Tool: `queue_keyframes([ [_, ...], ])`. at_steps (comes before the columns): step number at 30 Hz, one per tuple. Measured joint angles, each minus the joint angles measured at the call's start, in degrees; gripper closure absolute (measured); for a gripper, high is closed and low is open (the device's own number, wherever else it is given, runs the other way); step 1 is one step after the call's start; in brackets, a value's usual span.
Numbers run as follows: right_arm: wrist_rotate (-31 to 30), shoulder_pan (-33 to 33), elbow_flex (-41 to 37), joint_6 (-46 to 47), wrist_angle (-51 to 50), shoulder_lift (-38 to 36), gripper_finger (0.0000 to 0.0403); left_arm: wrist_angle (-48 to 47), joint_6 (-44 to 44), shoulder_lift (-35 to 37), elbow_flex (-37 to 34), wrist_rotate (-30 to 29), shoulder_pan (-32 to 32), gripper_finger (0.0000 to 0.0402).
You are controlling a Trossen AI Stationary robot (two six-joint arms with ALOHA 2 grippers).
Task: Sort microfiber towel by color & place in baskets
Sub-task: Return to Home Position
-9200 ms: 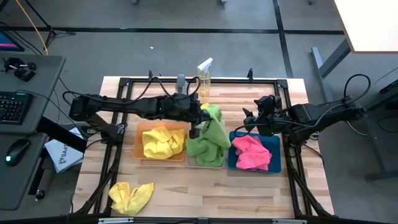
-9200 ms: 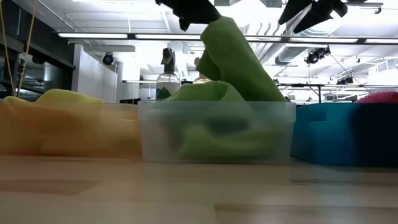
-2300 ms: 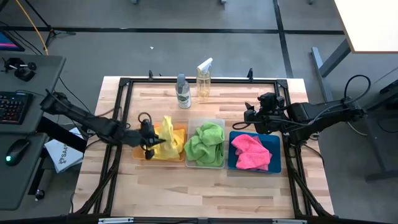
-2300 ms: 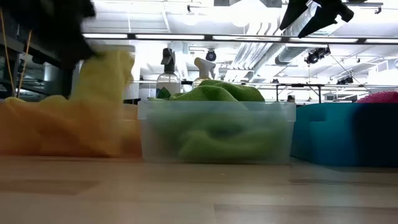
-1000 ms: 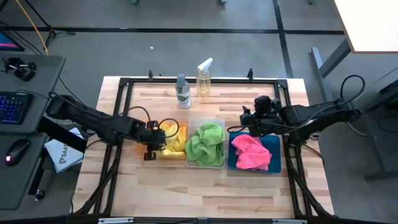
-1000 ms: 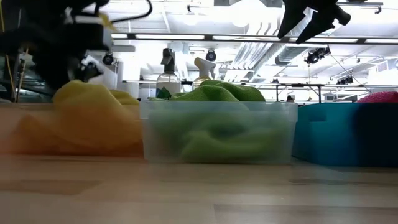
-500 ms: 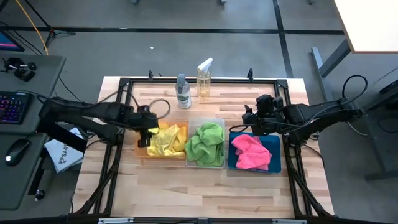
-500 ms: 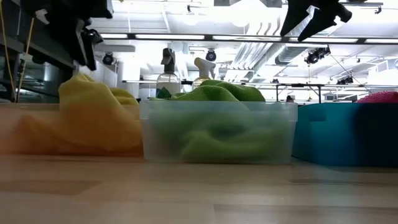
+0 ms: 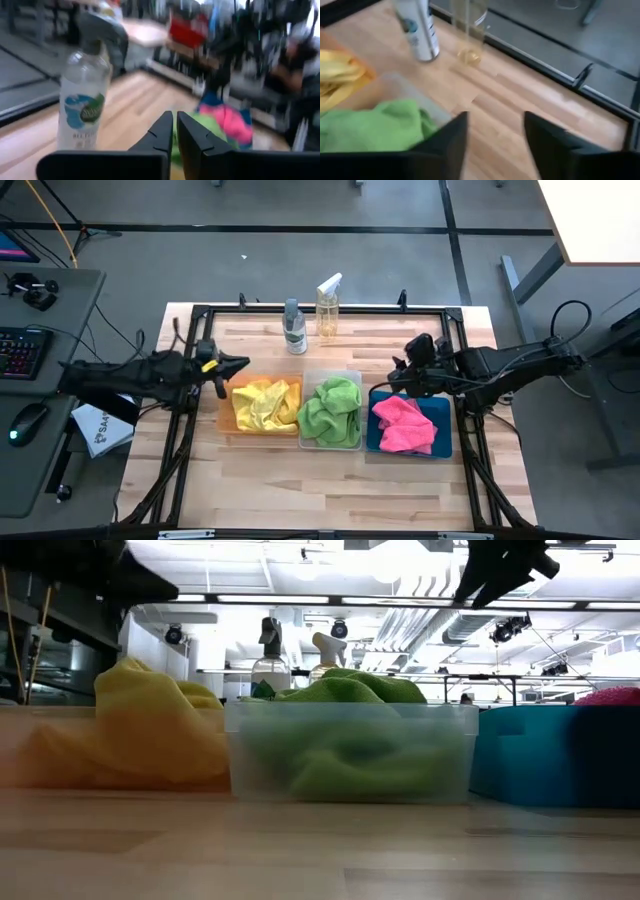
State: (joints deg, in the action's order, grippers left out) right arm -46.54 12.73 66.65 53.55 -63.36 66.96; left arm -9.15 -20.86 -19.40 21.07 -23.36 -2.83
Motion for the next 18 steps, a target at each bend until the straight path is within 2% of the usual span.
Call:
queue_keyframes([
  [4, 3.1, 0.0, 0.0, -0.4, 1.1, -0.6, 0.0367, 12.0, -1.5, 8.0, -10.6, -1.9, 0.0, 0.0397],
  [5, 3.3, 0.0, 0.0, 0.0, 1.5, -0.9, 0.0383, 14.2, -1.9, 9.7, -12.5, -1.8, 0.0, 0.0399],
  [9, 5.8, 0.5, 0.0, 0.4, 3.7, -2.7, 0.0376, 17.1, -3.5, 15.5, -17.4, -1.4, 0.0, 0.0401],
  [12, 8.0, 1.5, 0.0, 0.6, 4.1, -4.1, 0.0396, 17.3, -3.6, 18.9, -19.9, -1.0, 0.0, 0.0401],
  [18, 9.4, 3.8, 0.0, 4.5, 0.7, -7.1, 0.0396, 16.0, -3.1, 19.0, -20.3, 1.7, 0.0, 0.0401],
])
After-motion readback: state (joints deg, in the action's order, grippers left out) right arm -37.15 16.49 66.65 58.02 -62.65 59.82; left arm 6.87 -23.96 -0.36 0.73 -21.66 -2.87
